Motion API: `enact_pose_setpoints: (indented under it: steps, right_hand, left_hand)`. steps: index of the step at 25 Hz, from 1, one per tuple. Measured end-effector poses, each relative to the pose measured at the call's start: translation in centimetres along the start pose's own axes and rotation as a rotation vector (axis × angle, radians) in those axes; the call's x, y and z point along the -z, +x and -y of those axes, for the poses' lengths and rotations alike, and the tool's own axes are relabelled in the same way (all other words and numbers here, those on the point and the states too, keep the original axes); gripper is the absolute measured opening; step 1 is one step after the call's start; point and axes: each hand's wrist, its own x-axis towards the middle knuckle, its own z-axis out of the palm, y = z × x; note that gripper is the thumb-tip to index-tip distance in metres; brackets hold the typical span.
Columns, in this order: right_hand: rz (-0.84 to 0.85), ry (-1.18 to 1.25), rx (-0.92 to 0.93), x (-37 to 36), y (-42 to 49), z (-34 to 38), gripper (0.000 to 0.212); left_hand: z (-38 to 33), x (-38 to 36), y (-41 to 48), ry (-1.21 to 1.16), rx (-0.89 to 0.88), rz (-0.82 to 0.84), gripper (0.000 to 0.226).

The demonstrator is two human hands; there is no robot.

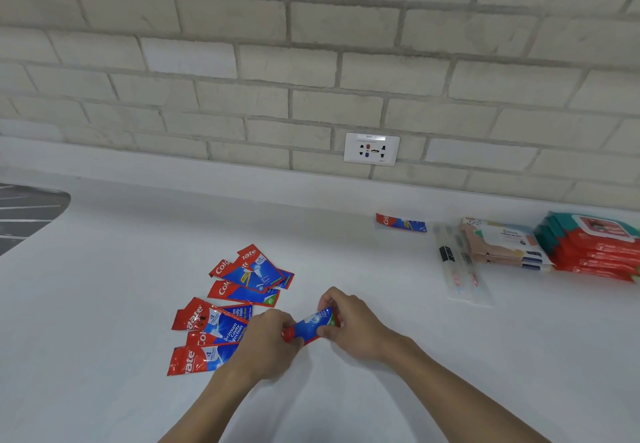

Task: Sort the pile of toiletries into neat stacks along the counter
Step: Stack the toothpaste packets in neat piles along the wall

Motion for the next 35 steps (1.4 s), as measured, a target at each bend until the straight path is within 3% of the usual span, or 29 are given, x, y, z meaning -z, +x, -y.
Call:
enact_pose_setpoints:
  steps: [7, 18, 25, 35]
  right_hand:
    - [-0.07, 0.157, -0.032, 2.4, -0.6, -0.9, 0.002]
    - [-0.187, 0.197, -0.171, 9.6, 0.5, -4.3, 0.017]
    - [-0.317, 0.192, -0.223, 13.8, 2.6, -7.8, 0.009]
    - [-0.456, 0.081, -0.3, 16.7, 6.0, -11.0, 0.019]
  left_hand:
    - [-1.4, 0.8, 1.4, -0.051, -0.096, -0.066, 0.023]
    - [-8.3, 1.3, 7.8, -0.156, -0.194, -0.007, 0.002]
    - [-12.2, 0.3, 13.1, -0.331, -0.182, -0.031, 0.008]
    - [-14.6, -2.5, 19.3, -0.415, -0.049, -0.08, 0.018]
